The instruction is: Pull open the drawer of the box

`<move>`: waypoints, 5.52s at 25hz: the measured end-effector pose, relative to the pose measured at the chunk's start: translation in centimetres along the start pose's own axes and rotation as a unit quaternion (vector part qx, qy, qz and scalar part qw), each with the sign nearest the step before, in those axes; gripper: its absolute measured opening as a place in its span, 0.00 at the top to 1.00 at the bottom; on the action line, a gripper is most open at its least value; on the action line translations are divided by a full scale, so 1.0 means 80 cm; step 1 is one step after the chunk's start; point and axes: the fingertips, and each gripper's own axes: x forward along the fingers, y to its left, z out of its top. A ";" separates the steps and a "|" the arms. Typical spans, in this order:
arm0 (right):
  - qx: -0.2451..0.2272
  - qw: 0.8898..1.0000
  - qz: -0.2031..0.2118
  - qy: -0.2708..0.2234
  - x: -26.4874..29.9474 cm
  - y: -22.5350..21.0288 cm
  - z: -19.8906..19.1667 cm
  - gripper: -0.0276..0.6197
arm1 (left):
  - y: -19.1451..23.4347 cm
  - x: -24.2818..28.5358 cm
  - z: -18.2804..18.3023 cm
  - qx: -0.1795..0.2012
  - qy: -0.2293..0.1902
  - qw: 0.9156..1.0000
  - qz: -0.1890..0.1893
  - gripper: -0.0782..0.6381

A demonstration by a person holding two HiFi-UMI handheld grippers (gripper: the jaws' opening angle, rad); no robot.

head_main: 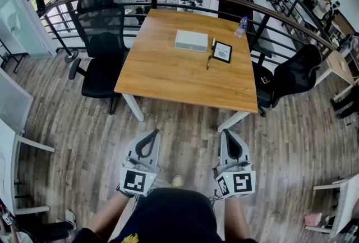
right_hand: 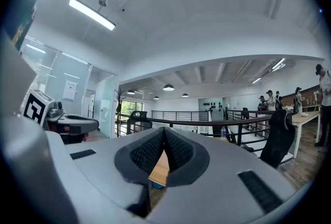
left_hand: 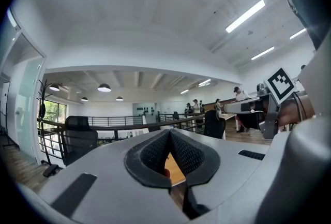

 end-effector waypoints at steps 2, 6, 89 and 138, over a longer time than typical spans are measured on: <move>0.003 1.000 0.002 -0.004 -0.002 0.001 0.001 0.96 | -0.001 -0.001 0.001 -0.003 -0.002 1.000 -0.002 0.87; 0.011 1.000 -0.003 -0.016 -0.008 -0.003 0.003 0.96 | -0.003 -0.005 -0.002 -0.002 0.002 1.000 -0.001 0.87; 0.027 0.997 -0.064 0.023 0.433 -0.079 -0.012 0.56 | 0.341 0.351 -0.045 -0.005 0.028 1.000 -0.009 0.87; 0.059 0.986 -0.070 0.142 0.756 -0.214 -0.204 0.58 | 0.407 0.657 -0.199 -0.053 0.122 0.990 -0.040 0.87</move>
